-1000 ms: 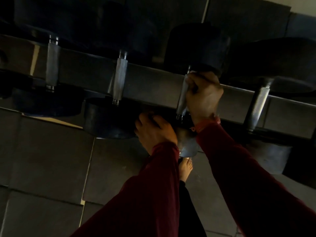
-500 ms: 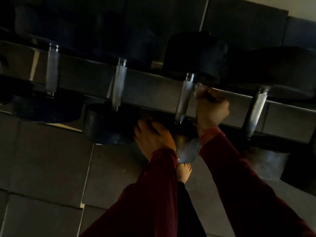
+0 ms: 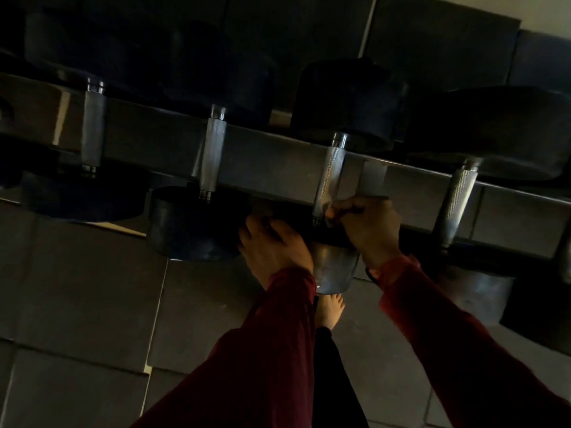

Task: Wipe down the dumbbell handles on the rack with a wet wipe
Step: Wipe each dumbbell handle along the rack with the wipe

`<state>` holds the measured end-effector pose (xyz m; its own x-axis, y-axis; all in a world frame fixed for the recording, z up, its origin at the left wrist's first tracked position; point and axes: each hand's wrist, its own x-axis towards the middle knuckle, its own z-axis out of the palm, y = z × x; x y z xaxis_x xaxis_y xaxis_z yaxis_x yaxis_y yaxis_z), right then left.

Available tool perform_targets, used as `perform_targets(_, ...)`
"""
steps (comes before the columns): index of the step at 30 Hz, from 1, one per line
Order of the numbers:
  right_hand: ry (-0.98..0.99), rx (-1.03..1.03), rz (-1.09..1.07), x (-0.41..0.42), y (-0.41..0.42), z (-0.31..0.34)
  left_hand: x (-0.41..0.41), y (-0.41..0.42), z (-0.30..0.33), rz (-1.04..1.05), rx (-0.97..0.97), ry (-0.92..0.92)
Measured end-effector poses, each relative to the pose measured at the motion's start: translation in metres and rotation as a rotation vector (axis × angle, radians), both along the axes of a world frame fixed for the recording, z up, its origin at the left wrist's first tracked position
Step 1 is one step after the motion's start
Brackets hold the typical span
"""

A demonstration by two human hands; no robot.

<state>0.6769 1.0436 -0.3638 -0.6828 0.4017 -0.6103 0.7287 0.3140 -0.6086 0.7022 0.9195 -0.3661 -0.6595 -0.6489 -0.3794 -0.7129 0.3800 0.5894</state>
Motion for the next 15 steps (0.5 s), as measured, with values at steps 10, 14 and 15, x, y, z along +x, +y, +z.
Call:
perform_targets(10,0.355,0.241,-0.166,-0.042,-0.004,-0.016,0.000,0.001,0.001,0.006,0.004,0.015)
perform_targets(14,0.468,0.226,0.049,-0.010,-0.002,-0.019,0.000,0.001,0.002,0.010,0.016,0.007)
perform_targets(15,0.506,0.222,0.144,-0.002,-0.001,-0.021,0.000,0.001,0.001,0.004,0.012,0.012)
